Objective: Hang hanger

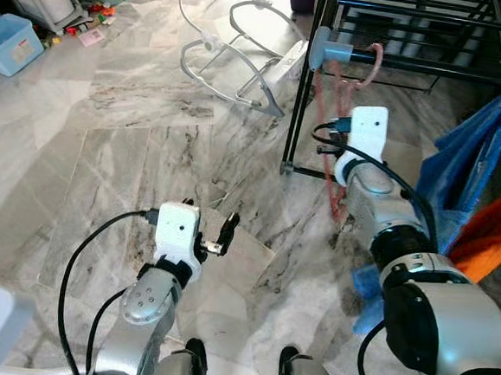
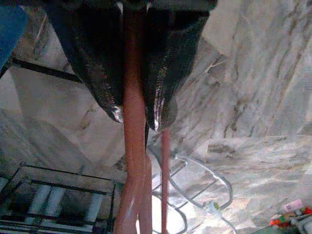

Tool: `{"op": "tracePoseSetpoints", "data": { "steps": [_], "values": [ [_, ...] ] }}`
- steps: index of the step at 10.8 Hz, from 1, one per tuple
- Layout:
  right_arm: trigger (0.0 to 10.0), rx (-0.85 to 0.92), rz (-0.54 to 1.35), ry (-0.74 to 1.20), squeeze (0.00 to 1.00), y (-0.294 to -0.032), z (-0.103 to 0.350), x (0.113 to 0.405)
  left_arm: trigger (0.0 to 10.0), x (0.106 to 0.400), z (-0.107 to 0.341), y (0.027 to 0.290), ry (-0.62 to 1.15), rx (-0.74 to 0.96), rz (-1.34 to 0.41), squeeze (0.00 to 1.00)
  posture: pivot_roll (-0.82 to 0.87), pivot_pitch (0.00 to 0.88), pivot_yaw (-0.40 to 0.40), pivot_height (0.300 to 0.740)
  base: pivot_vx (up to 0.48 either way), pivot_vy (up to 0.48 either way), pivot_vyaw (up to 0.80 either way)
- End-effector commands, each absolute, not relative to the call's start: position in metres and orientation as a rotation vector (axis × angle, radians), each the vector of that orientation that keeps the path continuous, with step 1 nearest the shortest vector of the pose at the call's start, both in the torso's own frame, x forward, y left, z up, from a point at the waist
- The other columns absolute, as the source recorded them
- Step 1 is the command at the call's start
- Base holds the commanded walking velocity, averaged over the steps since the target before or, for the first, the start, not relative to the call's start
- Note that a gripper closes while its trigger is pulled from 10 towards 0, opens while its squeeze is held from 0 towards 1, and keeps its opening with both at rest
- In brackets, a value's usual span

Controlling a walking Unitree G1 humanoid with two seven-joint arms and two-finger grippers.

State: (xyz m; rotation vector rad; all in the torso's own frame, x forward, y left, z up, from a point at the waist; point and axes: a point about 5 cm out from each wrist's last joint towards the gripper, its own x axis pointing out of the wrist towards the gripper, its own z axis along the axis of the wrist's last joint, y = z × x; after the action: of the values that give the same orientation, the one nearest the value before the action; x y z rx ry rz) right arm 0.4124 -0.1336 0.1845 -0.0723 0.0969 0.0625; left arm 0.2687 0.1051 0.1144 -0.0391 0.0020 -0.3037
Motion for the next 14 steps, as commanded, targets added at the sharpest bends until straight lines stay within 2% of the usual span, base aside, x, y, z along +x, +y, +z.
{"op": "tracePoseSetpoints", "data": {
  "steps": [1,6,8,12,14],
  "values": [
    [10.0,-0.115,0.071,0.199,1.00,-0.132,0.155,0.404,10.0,0.267,0.110,0.105,0.026,-0.030,-0.305,0.00,0.00,0.301,0.056,0.740,0.000,0.000,0.00],
    [10.0,-0.164,0.036,0.087,1.00,-0.153,0.161,0.401,10.0,0.276,0.109,0.098,0.023,-0.039,-0.326,0.00,-0.04,0.271,0.057,0.740,0.000,0.000,0.00],
    [10.0,-0.130,0.032,0.017,1.00,-0.158,0.160,0.395,10.0,0.279,0.106,0.098,0.025,-0.040,-0.324,0.00,-0.07,0.259,0.044,0.740,0.000,0.000,0.00],
    [10.0,-0.120,0.028,-0.115,1.00,-0.163,0.154,0.368,10.0,0.284,0.102,0.109,0.018,-0.024,-0.298,0.00,-0.08,0.217,0.046,0.740,0.000,0.000,0.00],
    [10.0,-0.128,0.043,-0.123,1.00,-0.167,0.146,0.354,10.0,0.285,0.100,0.111,0.019,-0.023,-0.283,0.00,-0.08,0.210,0.045,0.740,0.000,0.000,0.00]
  ]
}}
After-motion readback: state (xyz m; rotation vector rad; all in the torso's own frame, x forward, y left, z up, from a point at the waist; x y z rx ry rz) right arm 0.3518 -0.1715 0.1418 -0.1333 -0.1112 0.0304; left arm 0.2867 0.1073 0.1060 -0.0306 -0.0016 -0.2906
